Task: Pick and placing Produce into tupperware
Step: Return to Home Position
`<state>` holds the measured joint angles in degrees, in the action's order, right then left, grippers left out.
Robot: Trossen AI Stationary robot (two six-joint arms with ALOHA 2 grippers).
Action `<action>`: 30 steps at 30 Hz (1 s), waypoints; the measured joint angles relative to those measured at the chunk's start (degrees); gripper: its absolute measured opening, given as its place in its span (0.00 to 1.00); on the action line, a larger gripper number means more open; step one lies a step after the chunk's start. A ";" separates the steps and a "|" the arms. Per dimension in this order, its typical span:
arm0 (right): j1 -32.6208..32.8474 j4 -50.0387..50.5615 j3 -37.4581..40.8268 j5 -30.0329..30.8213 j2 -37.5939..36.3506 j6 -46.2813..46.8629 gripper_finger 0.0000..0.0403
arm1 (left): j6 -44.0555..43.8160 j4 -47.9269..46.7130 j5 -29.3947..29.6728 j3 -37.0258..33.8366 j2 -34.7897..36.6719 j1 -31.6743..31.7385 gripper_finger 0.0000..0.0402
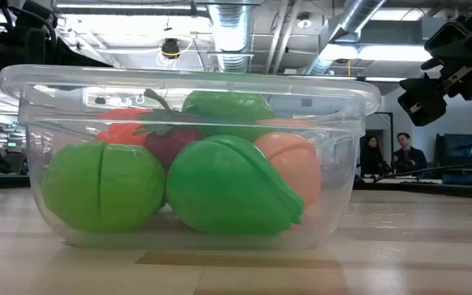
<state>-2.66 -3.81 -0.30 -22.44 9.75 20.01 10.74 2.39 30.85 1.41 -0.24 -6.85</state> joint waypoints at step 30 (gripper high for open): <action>-0.07 1.68 0.00 19.76 1.23 -22.80 0.65 | -0.02 -0.02 -0.02 0.00 0.01 0.00 0.69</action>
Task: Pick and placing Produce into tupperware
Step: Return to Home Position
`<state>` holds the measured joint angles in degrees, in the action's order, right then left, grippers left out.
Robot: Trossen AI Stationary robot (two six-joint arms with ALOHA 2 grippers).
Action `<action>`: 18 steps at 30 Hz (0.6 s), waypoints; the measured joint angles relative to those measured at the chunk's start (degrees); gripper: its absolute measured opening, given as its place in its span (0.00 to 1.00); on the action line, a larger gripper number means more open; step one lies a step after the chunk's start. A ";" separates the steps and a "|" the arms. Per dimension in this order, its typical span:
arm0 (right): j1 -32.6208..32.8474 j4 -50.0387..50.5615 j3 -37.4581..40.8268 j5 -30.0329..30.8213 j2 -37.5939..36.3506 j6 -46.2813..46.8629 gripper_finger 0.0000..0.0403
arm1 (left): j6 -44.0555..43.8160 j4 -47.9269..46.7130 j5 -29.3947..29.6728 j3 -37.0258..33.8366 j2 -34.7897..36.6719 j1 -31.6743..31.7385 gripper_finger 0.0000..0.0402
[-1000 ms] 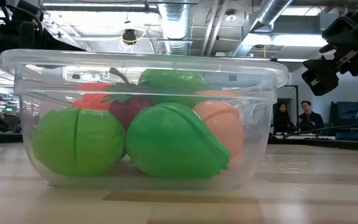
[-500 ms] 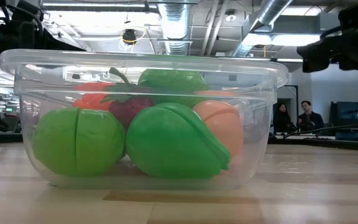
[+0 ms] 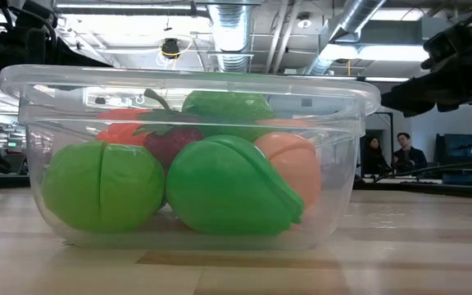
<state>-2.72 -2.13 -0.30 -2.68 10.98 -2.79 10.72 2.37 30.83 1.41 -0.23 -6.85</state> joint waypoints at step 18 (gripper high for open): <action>0.09 1.08 0.00 -0.07 0.00 -1.73 0.65 | 0.00 0.00 0.00 0.00 -0.02 0.00 0.69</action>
<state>-2.63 -1.06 -0.29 -2.74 10.98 -4.51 10.72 2.37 30.83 1.41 -0.25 -6.85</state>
